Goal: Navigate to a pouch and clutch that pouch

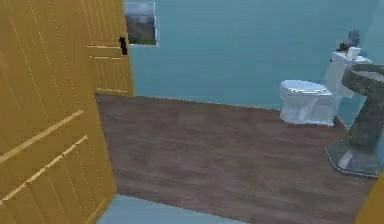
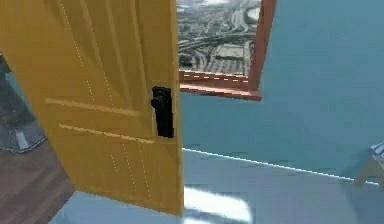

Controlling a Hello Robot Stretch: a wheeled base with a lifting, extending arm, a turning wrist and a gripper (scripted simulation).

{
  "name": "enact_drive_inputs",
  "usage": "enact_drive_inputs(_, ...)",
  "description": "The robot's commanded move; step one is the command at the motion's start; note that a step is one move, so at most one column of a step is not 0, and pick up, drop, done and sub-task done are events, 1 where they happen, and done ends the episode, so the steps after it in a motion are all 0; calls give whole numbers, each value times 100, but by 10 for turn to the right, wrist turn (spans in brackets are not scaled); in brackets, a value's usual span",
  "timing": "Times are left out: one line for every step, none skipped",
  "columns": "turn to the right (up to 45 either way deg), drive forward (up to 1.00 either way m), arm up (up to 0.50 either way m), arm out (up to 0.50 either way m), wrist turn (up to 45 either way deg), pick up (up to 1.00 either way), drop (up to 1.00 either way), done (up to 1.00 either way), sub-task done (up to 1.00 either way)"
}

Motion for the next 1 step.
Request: enact_drive_inputs(0, 100, 0, 0, 0, 0, 0, 0, 0)
